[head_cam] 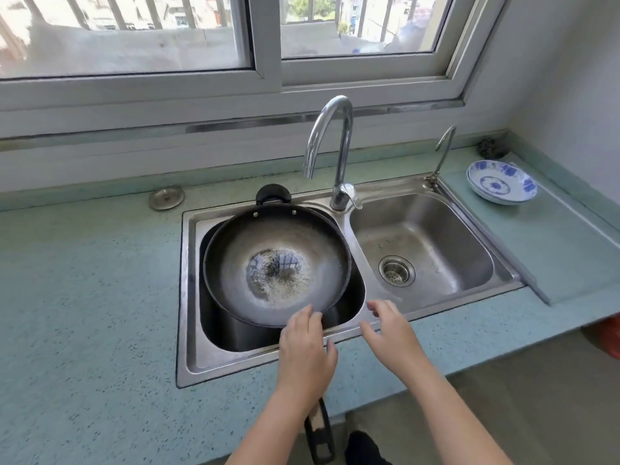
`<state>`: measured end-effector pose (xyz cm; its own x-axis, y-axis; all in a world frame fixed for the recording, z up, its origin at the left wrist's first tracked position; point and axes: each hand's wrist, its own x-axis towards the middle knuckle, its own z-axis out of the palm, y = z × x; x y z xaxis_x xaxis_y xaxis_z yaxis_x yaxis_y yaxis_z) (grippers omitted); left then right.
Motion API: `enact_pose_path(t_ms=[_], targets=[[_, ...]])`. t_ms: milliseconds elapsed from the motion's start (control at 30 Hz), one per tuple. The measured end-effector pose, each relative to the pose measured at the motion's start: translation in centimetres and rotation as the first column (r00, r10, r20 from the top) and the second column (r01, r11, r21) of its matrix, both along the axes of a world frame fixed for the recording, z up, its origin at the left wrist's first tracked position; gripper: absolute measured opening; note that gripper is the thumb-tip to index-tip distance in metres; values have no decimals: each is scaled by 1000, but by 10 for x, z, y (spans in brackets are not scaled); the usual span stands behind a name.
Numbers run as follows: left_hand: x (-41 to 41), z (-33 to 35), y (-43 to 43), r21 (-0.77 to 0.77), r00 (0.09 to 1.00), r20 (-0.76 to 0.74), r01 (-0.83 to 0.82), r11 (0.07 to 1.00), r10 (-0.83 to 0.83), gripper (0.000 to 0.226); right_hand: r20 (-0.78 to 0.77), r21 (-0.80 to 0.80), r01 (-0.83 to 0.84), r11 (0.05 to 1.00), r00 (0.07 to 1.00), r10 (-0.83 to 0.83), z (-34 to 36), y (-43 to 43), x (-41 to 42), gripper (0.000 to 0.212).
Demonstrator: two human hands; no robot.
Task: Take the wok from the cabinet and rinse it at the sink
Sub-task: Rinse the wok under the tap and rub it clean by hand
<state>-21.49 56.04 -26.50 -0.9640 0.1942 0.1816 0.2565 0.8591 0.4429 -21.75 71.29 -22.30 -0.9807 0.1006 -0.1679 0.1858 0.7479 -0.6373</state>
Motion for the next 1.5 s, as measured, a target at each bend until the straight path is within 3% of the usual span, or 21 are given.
enact_pose_path(t_ms=[167,367,567,700,900,1233,1500], targets=[[-44,8,33,47,1000,-15,-27,999,27,40,10,-38,7,999,1000,-7,0,39,-65,39],[-106,-2,77,-30,997,45,-59,998,60,49,52,-195,32,980,998,-22,-6,79,-145,38],[-136,-19,92,-34,992,49,-117,993,119,48,148,-502,105,858,988,-34,-9,85,-207,34],[-146,-28,97,-15,990,38,-134,991,134,47,215,-604,166,780,976,-41,-13,81,-236,31],[-151,-35,103,-43,985,53,-162,986,164,47,299,-693,229,684,954,-16,-24,77,-256,22],[-141,-46,113,-13,987,4,-162,987,162,44,305,-822,270,501,952,-12,-31,81,-258,11],[-138,-45,112,-51,983,43,-179,983,181,45,302,-842,276,464,953,-19,-32,79,-259,8]])
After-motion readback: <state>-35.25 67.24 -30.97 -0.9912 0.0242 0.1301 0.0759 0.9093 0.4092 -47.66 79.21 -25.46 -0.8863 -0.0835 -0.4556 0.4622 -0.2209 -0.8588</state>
